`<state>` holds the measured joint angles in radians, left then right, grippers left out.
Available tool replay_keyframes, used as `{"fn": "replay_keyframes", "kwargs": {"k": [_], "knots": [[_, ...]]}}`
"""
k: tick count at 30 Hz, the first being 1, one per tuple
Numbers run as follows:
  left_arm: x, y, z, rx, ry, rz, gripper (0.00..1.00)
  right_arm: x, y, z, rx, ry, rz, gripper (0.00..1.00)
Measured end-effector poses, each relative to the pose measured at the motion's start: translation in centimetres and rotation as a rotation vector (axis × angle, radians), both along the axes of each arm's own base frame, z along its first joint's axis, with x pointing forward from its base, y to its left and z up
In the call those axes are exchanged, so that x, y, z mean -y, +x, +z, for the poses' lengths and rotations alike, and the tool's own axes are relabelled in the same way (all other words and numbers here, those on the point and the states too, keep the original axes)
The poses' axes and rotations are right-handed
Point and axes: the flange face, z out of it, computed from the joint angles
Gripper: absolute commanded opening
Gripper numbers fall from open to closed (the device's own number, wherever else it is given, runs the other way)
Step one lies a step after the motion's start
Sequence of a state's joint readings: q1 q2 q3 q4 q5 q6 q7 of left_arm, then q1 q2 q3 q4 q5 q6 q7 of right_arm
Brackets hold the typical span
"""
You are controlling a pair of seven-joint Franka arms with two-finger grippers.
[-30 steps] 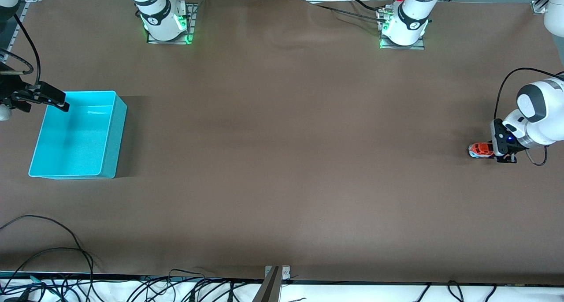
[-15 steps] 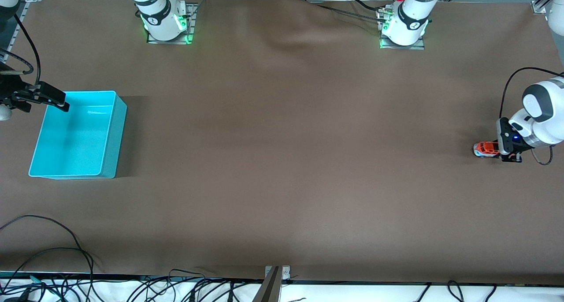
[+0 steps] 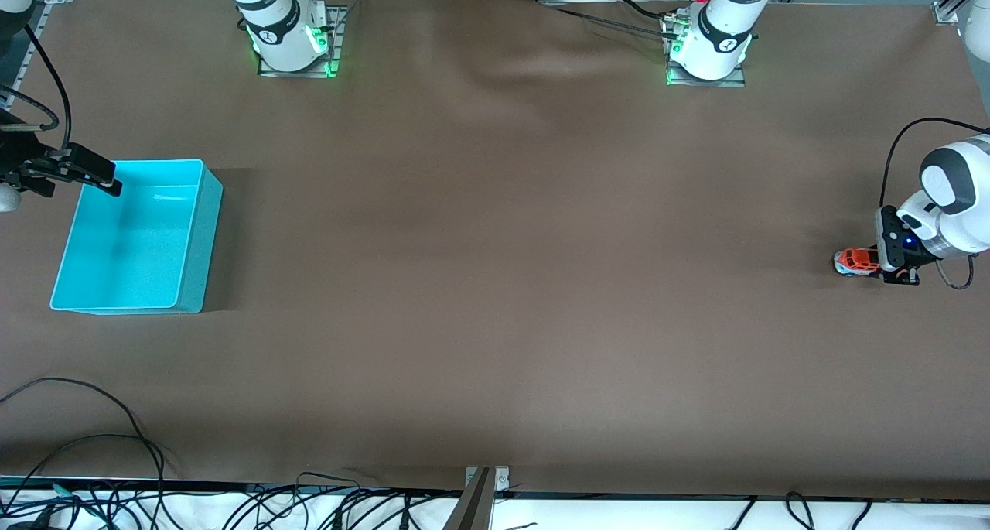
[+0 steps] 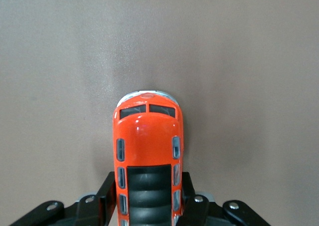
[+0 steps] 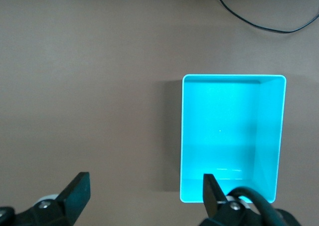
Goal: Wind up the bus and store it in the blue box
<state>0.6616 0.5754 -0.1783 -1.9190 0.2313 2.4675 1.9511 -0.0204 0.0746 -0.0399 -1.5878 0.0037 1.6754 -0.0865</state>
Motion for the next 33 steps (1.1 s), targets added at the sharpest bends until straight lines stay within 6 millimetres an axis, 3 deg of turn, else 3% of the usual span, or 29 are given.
{"fn": "replay_keyframes", "kwargs": {"k": [8,13,26,33], "knots": [[0.0,-0.9,-2.4,-0.046,-0.025,0.006,1.0,0.0,0.0,0.0,0.0,0.0,0.0,1.0],[0.7,-0.5,-1.4,-0.082,-0.03,0.004,1.0,0.0,0.0,0.0,0.0,0.0,0.0,1.0],[4.6,1.4,7.3,-0.124,0.019,0.071,1.0,0.0,0.0,0.0,0.0,0.0,0.0,1.0],[9.0,3.0,14.0,-0.112,0.045,0.133,1.0,0.0,0.0,0.0,0.0,0.0,0.0,1.0]]}}
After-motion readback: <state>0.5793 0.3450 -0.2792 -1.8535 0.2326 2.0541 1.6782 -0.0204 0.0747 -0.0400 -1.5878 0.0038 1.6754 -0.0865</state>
